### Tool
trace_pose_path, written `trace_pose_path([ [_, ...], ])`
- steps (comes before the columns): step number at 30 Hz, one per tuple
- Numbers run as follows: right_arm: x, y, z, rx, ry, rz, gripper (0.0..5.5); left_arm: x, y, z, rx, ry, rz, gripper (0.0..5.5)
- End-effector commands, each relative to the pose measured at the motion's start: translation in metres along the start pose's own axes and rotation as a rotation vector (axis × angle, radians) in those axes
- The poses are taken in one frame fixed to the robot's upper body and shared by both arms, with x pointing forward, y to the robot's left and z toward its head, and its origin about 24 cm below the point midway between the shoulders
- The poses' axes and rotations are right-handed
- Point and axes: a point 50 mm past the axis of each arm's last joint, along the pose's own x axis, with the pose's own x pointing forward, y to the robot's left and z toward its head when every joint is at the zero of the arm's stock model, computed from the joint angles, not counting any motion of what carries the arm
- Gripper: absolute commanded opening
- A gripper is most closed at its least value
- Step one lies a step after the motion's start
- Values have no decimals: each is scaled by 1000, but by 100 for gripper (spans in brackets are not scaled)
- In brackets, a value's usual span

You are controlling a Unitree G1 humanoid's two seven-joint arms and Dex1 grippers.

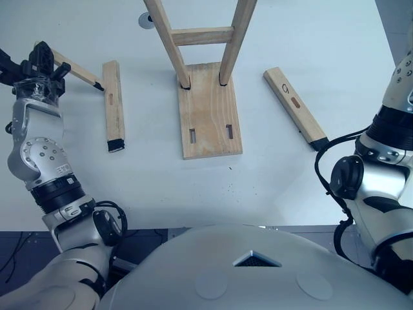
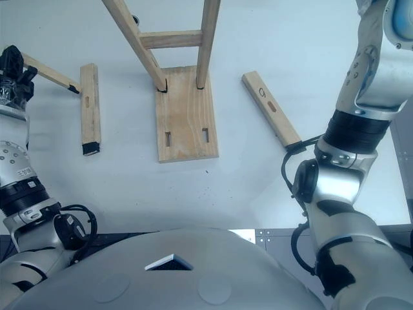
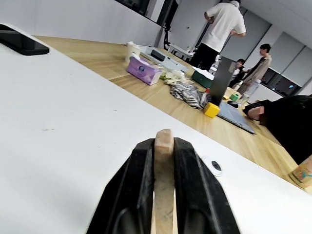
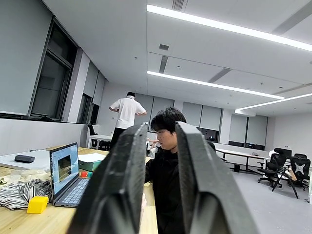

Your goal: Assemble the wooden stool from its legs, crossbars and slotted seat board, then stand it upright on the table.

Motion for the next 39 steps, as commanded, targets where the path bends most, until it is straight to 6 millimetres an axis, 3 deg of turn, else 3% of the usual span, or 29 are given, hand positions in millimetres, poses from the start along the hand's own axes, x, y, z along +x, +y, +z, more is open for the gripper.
trace_pose_path([
  [1,-2,0,-5,-37,22,16,20,-2,1,-6,-26,41,-5,37],
  [12,-10,8,-15,-27,63,33,0,-5,2,-10,-4,82,-46,37],
  [21,-12,10,-17,-24,76,36,0,-6,0,5,-2,48,-92,37],
  [29,-11,11,-19,-25,89,43,0,-8,3,-6,20,87,-99,37],
  [39,-12,16,-22,-18,110,59,0,-8,2,7,72,68,-135,37],
])
